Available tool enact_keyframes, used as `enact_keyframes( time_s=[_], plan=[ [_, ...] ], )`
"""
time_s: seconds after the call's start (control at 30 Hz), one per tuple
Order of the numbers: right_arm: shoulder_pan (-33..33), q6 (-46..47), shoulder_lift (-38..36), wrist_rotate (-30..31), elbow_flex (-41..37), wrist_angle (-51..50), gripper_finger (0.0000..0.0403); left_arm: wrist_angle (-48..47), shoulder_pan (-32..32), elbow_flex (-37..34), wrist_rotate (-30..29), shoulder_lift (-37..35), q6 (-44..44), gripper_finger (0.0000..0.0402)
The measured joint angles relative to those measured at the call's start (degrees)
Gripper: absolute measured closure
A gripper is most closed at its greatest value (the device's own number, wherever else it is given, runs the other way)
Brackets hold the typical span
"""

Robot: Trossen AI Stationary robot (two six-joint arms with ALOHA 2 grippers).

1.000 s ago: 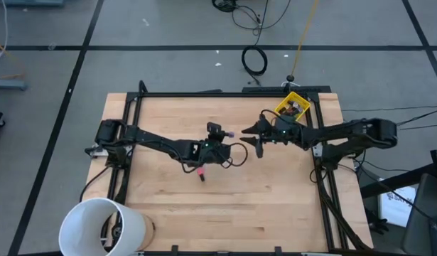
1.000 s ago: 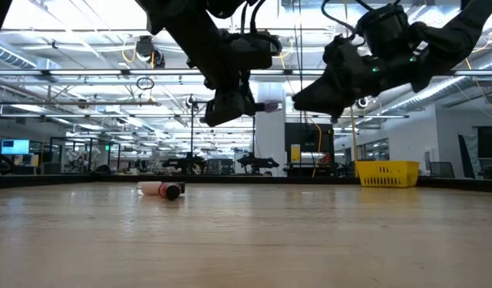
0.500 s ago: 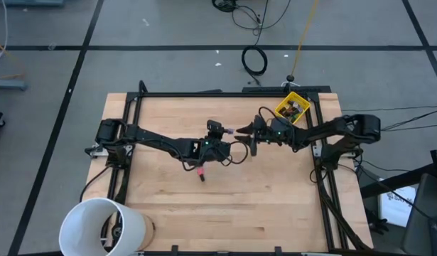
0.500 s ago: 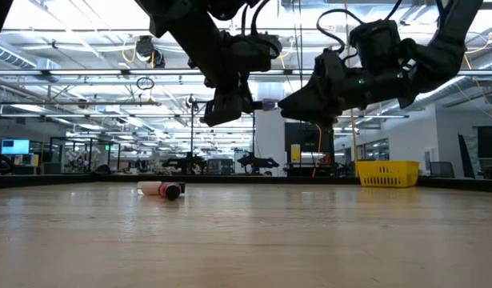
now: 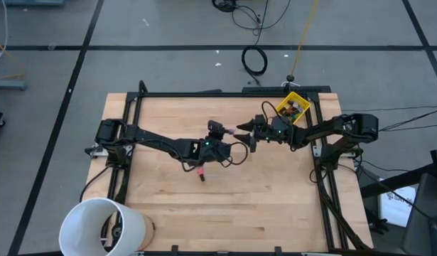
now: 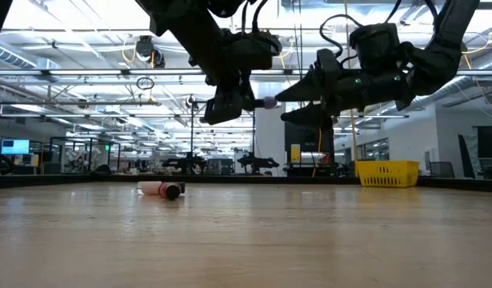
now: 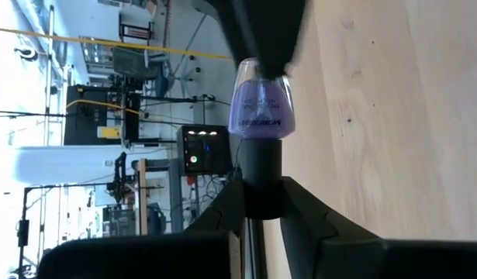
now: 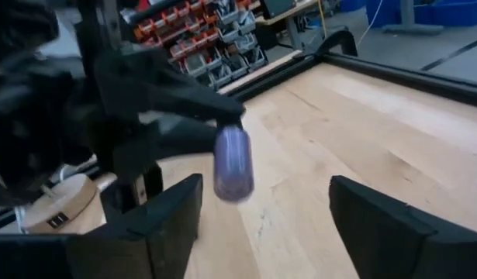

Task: Pick & Place Nail Polish
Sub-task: Put the light blue nail polish bottle into the yellow bin

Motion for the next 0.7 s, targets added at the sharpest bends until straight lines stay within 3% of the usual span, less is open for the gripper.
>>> enact_keyframes(
  time_s=[0.2,0.7],
  plan=[
    [1.8,0.1,0.0,0.1,0.0,3.4,0.0121,3.4,0.0,0.0,0.3,0.0,2.2,0.0364],
    [2.3,1.5,0.0,0.2,0.0,5.5,0.0163,7.7,-0.5,0.0,0.6,0.0,5.2,0.0364]
  ],
)
